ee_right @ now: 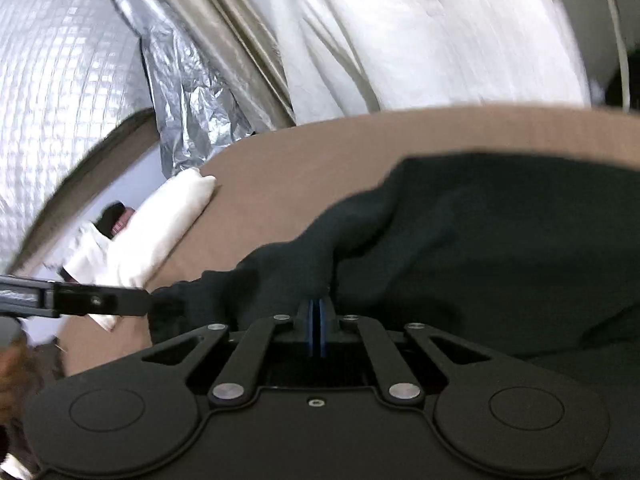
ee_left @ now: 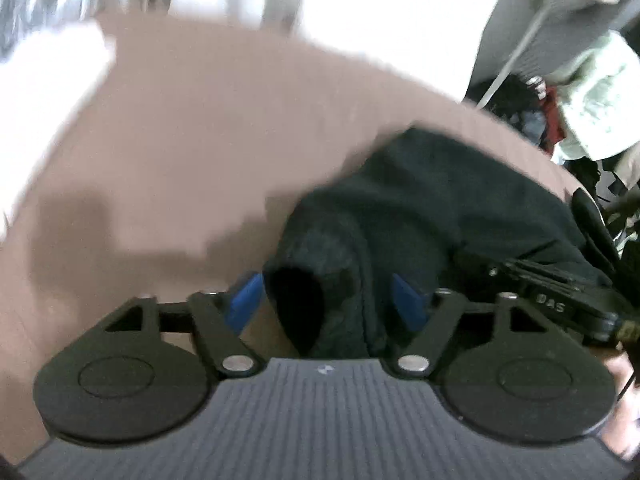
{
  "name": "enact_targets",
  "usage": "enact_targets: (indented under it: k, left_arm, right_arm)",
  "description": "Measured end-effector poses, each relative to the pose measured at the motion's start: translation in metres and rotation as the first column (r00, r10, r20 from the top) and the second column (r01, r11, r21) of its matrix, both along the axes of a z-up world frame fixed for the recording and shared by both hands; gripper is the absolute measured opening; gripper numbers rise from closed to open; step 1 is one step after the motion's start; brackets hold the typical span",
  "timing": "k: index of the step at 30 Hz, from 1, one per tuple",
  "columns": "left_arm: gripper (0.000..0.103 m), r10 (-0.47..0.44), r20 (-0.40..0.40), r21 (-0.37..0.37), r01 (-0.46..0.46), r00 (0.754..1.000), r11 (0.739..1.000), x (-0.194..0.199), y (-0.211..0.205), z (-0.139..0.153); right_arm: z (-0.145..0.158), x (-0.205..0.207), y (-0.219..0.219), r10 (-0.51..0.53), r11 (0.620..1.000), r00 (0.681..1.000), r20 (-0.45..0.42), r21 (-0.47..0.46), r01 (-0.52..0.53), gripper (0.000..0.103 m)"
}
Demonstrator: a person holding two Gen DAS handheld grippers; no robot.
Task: Fold clothes
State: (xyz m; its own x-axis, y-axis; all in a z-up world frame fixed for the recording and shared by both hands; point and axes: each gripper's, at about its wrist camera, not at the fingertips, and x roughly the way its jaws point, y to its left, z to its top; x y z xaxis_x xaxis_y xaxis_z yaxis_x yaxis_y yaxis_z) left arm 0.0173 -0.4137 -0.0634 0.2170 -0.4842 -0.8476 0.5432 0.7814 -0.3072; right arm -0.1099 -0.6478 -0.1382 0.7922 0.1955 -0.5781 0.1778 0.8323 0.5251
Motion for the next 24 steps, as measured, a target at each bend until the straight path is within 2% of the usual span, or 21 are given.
enact_targets:
  k: [2,3,5,7,9,10,11,12,13,14,16,18,21,23,24]
  left_arm:
    - [0.073,-0.002,-0.137,-0.025,-0.001,0.991,1.0,0.009,-0.004,-0.022]
    - [0.073,-0.005,-0.18,-0.025,0.0,0.984,1.0,0.011,-0.01,-0.033]
    - [0.073,0.004,-0.211,-0.008,-0.005,0.978,1.0,0.015,-0.021,-0.05]
    - [0.071,0.035,-0.185,0.026,-0.031,0.982,0.999,0.022,-0.033,-0.061]
    - [0.038,0.039,-0.119,0.073,-0.03,0.992,0.997,0.022,-0.039,-0.057]
    - [0.019,0.001,-0.048,0.133,0.006,0.999,0.991,0.021,-0.045,-0.054]
    - [0.015,-0.06,0.043,0.196,0.051,0.997,0.979,0.016,-0.052,-0.043]
    - [0.014,-0.107,0.16,0.253,0.064,0.981,0.965,0.008,-0.058,-0.033]
    - [0.013,-0.158,0.271,0.31,0.069,0.95,0.948,0.0,-0.063,-0.023]
    - [0.012,-0.2,0.367,0.353,0.063,0.908,0.933,-0.006,-0.066,-0.012]
    - [0.011,-0.193,0.49,0.335,0.02,0.85,0.942,-0.011,-0.065,0.018]
    - [0.01,-0.146,0.577,0.302,-0.044,0.804,0.952,-0.008,-0.06,0.049]
    - [0.01,-0.141,0.709,0.308,-0.124,0.691,0.943,-0.007,-0.057,0.088]
    - [0.01,-0.134,0.742,0.303,-0.15,0.657,0.941,-0.005,-0.057,0.106]
    - [0.01,-0.118,0.736,0.293,-0.156,0.667,0.943,-0.002,-0.057,0.111]
  right_arm:
    - [-0.004,0.001,-0.004,0.013,0.999,1.0,-0.014,0.029,-0.013,0.004]
    - [-0.006,0.002,-0.006,0.02,0.999,1.0,-0.021,0.044,-0.019,0.004]
    - [-0.009,0.003,-0.011,0.031,0.997,0.999,-0.029,0.071,-0.028,0.006]
    - [-0.007,0.0,-0.017,0.029,0.995,0.999,-0.018,0.092,-0.027,0.006]
    - [-0.004,-0.004,-0.023,0.028,0.993,1.0,-0.006,0.113,-0.027,0.008]
    - [-0.003,-0.005,-0.027,0.027,0.992,1.0,-0.001,0.123,-0.026,0.009]
    - [-0.002,-0.007,-0.03,0.026,0.991,1.0,0.005,0.133,-0.026,0.011]
    - [0.0,-0.009,-0.033,0.025,0.989,1.0,0.011,0.143,-0.026,0.014]
    - [0.001,-0.01,-0.036,0.024,0.988,1.0,0.016,0.154,-0.026,0.026]
    - [0.002,-0.012,-0.04,0.022,0.986,1.0,0.022,0.164,-0.026,0.045]
    - [0.005,-0.015,-0.046,0.02,0.982,0.999,0.033,0.184,-0.026,0.061]
    - [0.013,-0.024,-0.062,-0.031,0.98,0.998,0.058,0.197,0.019,0.061]
    - [0.025,-0.046,-0.093,-0.132,0.969,0.989,0.067,0.218,0.115,0.061]
    - [0.036,-0.063,-0.112,-0.204,0.964,0.977,0.066,0.19,0.189,0.061]
    - [0.042,-0.072,-0.119,-0.239,0.961,0.969,0.061,0.155,0.227,0.061]
